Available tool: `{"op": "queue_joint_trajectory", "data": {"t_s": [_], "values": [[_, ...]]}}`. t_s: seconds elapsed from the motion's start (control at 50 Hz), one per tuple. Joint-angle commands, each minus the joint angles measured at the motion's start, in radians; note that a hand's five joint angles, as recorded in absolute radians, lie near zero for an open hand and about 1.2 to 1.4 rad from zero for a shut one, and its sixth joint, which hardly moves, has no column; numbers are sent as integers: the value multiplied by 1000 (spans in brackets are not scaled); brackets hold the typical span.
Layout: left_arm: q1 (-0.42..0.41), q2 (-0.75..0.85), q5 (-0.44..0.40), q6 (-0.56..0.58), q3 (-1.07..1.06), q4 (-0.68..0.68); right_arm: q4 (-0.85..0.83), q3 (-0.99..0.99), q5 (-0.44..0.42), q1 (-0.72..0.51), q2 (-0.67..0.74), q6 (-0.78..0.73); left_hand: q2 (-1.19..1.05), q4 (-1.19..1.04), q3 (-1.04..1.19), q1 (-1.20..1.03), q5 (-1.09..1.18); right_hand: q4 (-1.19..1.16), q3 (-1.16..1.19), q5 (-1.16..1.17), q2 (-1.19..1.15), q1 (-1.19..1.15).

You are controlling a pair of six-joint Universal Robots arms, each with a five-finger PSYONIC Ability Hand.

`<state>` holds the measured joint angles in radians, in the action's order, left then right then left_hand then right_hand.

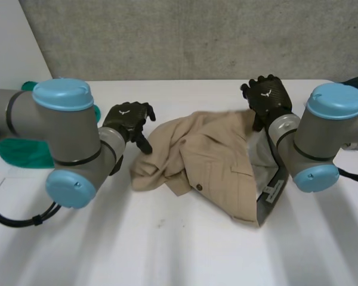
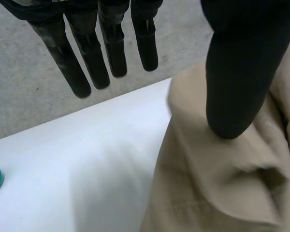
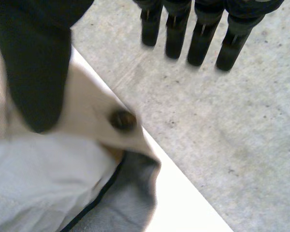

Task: Fold the laundry.

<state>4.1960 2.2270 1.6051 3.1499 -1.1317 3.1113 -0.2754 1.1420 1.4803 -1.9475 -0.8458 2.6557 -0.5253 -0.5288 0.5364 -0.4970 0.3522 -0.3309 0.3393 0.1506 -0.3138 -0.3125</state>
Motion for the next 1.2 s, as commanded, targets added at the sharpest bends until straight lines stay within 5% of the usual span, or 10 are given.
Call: {"op": "queue_joint_trajectory", "data": {"t_s": [0.02,0.2,0.42,0.8,0.86,0.88,0.92,1.02,1.2], "values": [[24,-44,-1,10,29,-16,174,70,-1,-11,-148,33,106,110,-117,78,-107,156,-165,-151,139,138],[35,-456,-8,68,-311,47,479,113,-26,12,-410,278,124,127,-135,96,-125,55,-64,-50,38,37],[-28,-504,-8,263,-620,245,593,79,-98,18,-345,432,106,110,-117,78,-108,26,-34,-20,9,7],[-54,-21,-4,381,-329,313,550,-59,-115,1,10,455,-99,-95,88,-127,97,-358,349,363,-375,-376],[-51,43,-2,395,-263,294,526,-59,-113,1,7,454,-474,-471,463,-502,473,-710,701,716,-727,-728],[-51,55,-1,398,-244,288,507,-59,-112,1,1,451,-559,-556,548,-588,558,-1037,1028,1042,-1054,-1055],[-51,75,3,409,-197,273,487,-59,-110,1,-12,444,-870,-867,859,-898,869,-1065,1057,1071,-1083,-1084],[-51,62,32,415,-143,234,452,-39,-109,2,-124,350,-871,-868,860,-899,870,-1065,1057,1071,-1083,-1084],[-57,-331,84,407,-160,164,513,-41,-87,4,-407,104,-871,-868,860,-899,870,-1065,1057,1071,-1083,-1084]]}}
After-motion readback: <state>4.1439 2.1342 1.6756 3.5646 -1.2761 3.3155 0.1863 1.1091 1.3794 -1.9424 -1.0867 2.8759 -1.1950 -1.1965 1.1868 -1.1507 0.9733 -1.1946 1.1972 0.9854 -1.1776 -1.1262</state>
